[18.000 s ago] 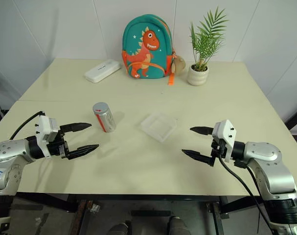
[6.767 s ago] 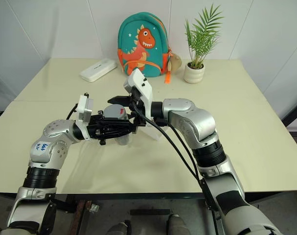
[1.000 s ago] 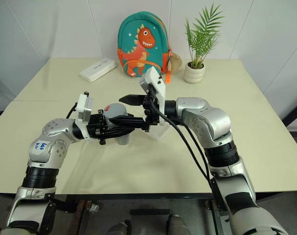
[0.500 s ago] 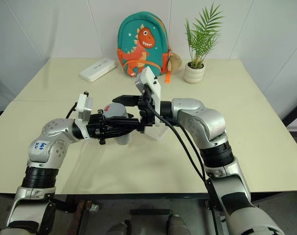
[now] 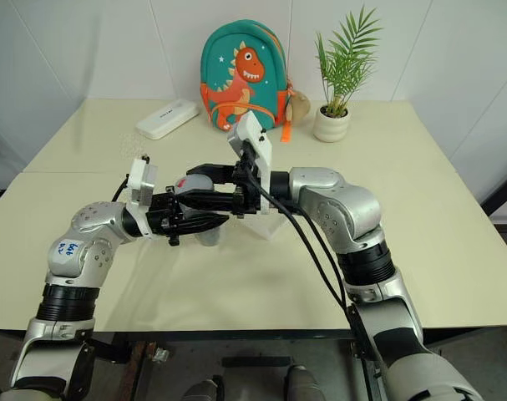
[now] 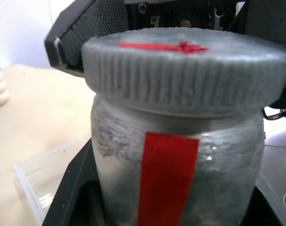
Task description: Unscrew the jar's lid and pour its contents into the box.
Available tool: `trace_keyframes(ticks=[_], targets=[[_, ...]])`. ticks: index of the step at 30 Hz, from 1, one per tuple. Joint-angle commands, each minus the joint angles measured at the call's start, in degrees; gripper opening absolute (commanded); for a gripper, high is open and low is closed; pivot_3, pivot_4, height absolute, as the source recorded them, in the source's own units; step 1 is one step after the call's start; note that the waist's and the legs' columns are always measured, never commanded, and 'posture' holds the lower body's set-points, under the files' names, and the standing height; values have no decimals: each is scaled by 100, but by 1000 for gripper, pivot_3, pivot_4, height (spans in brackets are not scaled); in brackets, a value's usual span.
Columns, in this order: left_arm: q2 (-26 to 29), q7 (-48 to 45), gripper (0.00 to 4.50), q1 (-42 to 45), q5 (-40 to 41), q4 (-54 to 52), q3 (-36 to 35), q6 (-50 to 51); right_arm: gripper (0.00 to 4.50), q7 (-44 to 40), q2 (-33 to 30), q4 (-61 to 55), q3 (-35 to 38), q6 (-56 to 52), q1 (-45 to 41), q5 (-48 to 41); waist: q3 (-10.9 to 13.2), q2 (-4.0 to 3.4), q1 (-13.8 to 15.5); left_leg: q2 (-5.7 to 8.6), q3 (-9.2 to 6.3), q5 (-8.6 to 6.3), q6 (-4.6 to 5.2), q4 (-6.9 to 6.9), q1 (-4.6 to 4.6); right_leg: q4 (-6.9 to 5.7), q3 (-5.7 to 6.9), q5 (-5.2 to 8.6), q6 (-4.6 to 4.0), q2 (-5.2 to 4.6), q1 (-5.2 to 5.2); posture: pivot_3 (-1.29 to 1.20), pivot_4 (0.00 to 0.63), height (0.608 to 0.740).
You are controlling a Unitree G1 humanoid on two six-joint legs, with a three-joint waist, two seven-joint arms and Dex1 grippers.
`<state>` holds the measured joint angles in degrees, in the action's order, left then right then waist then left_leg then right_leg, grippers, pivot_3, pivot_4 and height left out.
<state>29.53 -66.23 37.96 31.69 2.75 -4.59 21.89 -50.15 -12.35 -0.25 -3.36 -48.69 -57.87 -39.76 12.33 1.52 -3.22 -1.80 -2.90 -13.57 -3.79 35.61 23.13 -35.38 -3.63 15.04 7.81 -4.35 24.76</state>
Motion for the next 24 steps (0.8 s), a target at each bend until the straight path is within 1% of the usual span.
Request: trace_keyframes(ticks=[1,3,6,8,11,12,13,14,16,19,21,24], targets=[[56,-20,2001,-10,78,-142,-35,-17,2608,508,250,-268,1105,-454,-364,-1275,2,-3,12,0,0,0,0,0,0,-3,0,0,0,-1,1,0,150,740],[65,-19,2001,-38,87,-164,-37,-11,2608,667,192,-360,1281,-592,-321,-1500,2,-3,18,0,-3,0,0,0,1,0,1,0,0,-1,-1,0,150,740],[75,6,2001,-86,112,-225,-53,13,2608,812,-208,-648,1232,-314,22,-1081,2,-3,18,0,-3,0,0,-2,1,7,2,0,0,-1,-3,0,150,740],[87,60,2001,-119,134,-261,-103,31,2608,877,-605,-776,1117,158,415,-500,1,-2,38,1,-3,0,0,-1,1,10,2,0,0,-1,-5,0,150,740],[145,111,2001,-158,167,-250,-205,51,2608,678,-1482,-751,714,1217,1353,737,1,-1,75,3,-2,-1,1,-2,5,25,2,-1,3,-1,-8,0,150,740],[157,132,2001,-163,179,-237,-236,58,2608,641,-1657,-617,707,1683,1720,1054,1,-1,90,2,-2,-2,3,-3,5,30,2,-1,3,0,-9,0,150,740],[163,151,2001,-161,189,-219,-264,60,2608,610,-1732,-346,767,2524,2115,1438,0,0,108,3,1,-2,4,-5,7,37,1,-2,4,0,-9,0,150,740],[165,159,2001,-152,202,-204,-284,76,2608,592,-1691,-93,897,3265,2386,1653,0,1,110,3,1,-3,4,-9,7,40,1,-2,5,0,-9,0,150,740],[155,155,2001,-124,237,-166,-306,120,2608,711,-1468,498,1325,3891,2831,1608,0,0,86,2,9,-4,5,-14,4,45,-2,-3,6,0,-8,0,150,740],[124,104,2001,-14,241,-60,-272,128,2608,740,-1508,1644,1379,4895,3220,2100,0,0,56,2,11,-3,4,-16,0,42,-5,-4,8,0,-9,0,150,740],[98,56,2001,116,219,52,-228,106,2608,729,-1467,2162,1433,5103,3292,2146,0,0,43,2,12,-1,4,-13,-4,41,-5,-5,9,0,-14,0,150,740],[68,21,2001,246,202,156,-195,97,2608,824,-1365,2543,1492,5313,3233,2142,0,0,-6,2,12,4,2,-10,-7,39,-7,-8,7,0,-16,0,150,740]])
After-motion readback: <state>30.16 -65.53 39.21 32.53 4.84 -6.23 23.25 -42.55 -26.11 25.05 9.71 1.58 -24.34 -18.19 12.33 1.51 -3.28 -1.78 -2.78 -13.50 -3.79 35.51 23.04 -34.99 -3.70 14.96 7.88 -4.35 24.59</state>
